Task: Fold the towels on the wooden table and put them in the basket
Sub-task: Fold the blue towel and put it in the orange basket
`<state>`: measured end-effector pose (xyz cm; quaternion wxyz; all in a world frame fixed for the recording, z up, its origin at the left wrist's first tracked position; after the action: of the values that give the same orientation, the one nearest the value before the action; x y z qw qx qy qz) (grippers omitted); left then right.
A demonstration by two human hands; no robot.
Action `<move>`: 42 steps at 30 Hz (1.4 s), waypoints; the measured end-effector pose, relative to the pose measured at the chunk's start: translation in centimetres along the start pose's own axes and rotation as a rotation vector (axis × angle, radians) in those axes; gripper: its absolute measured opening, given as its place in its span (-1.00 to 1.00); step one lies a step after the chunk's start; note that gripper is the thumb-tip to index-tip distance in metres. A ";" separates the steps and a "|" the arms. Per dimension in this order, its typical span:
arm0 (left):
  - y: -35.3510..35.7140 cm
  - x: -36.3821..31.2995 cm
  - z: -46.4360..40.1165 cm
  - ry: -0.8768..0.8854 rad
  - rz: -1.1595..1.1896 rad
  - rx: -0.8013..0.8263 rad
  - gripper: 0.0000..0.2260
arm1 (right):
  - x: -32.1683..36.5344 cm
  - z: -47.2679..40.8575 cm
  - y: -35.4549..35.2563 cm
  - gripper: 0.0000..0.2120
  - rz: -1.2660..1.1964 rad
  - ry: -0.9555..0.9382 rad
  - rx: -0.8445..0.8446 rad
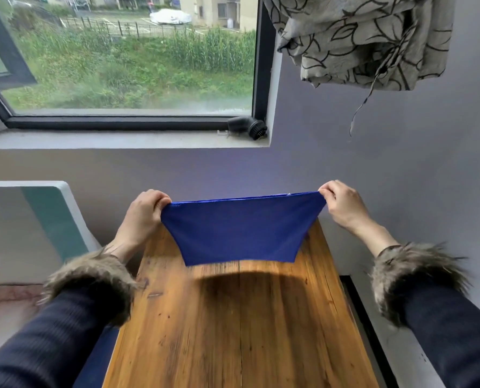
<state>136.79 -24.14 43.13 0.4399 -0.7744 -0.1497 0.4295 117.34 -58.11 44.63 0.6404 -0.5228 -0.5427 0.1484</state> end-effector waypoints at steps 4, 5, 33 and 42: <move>1.4 0.7 3.3 0.018 0.032 0.037 -0.88 | -1.3 3.2 1.0 -0.83 -0.155 0.050 0.030; 2.3 1.1 4.5 0.012 0.043 0.074 -0.88 | -1.9 4.3 1.7 -0.84 -0.183 0.070 0.065; 17.8 10.2 24.1 -0.462 0.225 0.738 -0.84 | -15.7 21.5 20.3 -0.85 -0.275 0.529 0.707; 19.7 13.0 13.3 -0.382 0.189 0.506 -0.89 | -16.3 11.3 22.7 -0.81 -0.485 0.527 0.428</move>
<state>130.99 -20.08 16.97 0.5403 -0.5564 -0.0454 0.6296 110.32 -55.38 15.42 0.8679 -0.2550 -0.4247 -0.0360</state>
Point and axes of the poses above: each hand's wrist, its own z-axis away from the middle knuckle, its own y-axis out of the palm, x = y × z, the point moved 5 cm from there along -z, towards the middle knuckle, and after that the axes turned 8 degrees about x, right-handed, at the moved point
